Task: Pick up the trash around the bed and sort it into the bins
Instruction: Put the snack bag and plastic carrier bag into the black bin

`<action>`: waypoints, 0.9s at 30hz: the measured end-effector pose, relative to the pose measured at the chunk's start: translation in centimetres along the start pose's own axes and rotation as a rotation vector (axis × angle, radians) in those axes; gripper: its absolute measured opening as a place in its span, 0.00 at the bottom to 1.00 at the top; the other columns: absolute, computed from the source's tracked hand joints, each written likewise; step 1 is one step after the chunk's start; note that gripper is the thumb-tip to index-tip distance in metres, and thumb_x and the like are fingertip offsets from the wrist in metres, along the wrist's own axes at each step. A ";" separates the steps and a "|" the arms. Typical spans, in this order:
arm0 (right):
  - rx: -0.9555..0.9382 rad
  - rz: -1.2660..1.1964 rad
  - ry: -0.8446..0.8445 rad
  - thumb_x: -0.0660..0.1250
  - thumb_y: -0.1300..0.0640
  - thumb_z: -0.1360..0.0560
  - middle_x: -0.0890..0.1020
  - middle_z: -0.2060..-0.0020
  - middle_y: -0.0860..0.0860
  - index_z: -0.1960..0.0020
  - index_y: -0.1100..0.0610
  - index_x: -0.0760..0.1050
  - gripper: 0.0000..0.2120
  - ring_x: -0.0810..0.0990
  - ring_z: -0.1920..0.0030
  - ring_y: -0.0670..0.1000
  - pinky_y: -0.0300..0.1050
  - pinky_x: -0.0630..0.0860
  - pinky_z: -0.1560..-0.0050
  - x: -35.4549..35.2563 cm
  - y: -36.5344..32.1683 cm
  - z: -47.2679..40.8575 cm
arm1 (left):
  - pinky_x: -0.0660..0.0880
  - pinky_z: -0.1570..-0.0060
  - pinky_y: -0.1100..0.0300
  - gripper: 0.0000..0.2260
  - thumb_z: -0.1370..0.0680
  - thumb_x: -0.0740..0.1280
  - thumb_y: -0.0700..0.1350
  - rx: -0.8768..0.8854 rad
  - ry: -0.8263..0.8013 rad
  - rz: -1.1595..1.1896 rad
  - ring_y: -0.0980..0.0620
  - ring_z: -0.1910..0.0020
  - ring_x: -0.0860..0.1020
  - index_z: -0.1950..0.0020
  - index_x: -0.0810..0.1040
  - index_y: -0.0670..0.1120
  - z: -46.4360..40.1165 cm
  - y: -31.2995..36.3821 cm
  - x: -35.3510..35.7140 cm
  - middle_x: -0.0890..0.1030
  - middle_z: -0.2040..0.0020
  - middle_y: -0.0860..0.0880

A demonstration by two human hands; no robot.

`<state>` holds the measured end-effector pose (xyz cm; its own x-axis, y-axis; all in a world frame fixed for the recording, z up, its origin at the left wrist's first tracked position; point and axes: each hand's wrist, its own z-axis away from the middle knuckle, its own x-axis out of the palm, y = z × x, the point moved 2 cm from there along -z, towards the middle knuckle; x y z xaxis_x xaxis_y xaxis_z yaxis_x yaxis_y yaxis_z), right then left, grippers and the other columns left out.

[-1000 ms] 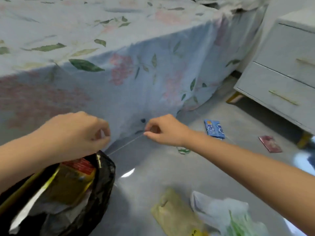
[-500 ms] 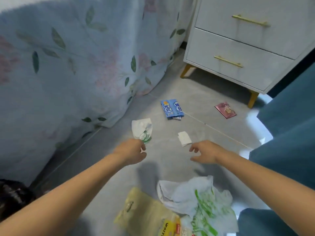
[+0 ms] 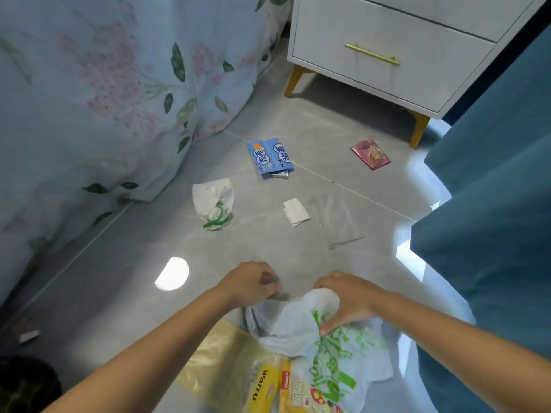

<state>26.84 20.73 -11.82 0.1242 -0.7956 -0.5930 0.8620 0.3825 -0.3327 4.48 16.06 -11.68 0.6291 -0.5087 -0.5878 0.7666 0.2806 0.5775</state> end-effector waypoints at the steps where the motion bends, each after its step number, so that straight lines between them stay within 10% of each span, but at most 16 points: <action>1: -0.016 -0.009 0.038 0.72 0.29 0.48 0.75 0.45 0.42 0.41 0.39 0.68 0.38 0.75 0.44 0.48 0.49 0.74 0.42 0.6 -0.1 -0.1 | 0.73 0.43 0.60 0.15 0.23 0.66 0.52 -0.007 0.032 0.001 0.50 0.43 0.78 0.40 0.79 0.47 -0.1 -0.1 -0.4 0.81 0.41 0.49; 10: 0.098 -0.534 0.057 0.76 0.48 0.39 0.80 0.65 0.46 0.64 0.50 0.79 0.09 0.77 0.68 0.43 0.38 0.73 0.69 2.3 1.7 -0.8 | 0.72 0.41 0.53 0.23 0.27 0.69 0.53 -0.311 0.765 0.194 0.42 0.38 0.75 0.35 0.74 0.44 -3.3 -3.7 -9.6 0.76 0.36 0.43; 17: 0.068 -0.659 0.047 0.76 0.52 0.37 0.79 0.71 0.42 0.69 0.49 0.79 0.06 0.77 0.66 0.41 0.35 0.71 0.64 -0.8 2.0 -0.9 | 0.75 0.41 0.51 0.41 0.36 0.71 0.66 -0.668 0.589 0.309 0.39 0.37 0.75 0.33 0.71 0.40 -7.7 -8.1 -13.6 0.74 0.35 0.40; 27: 0.052 -0.695 0.103 0.75 0.56 0.34 0.86 0.61 0.49 0.58 0.53 0.83 0.05 0.83 0.60 0.43 0.38 0.78 0.59 -2.6 2.4 -1.9 | 0.79 0.52 0.55 0.24 0.35 0.79 0.50 -0.462 0.510 0.598 0.45 0.54 0.81 0.44 0.80 0.41 -9.0 -7.1 -12.5 0.82 0.52 0.45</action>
<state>27.61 24.64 -12.46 -0.5089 -0.7981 -0.3225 0.7472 -0.2235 -0.6258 -7.63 27.74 -13.49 0.8347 0.2173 -0.5061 0.2004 0.7360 0.6466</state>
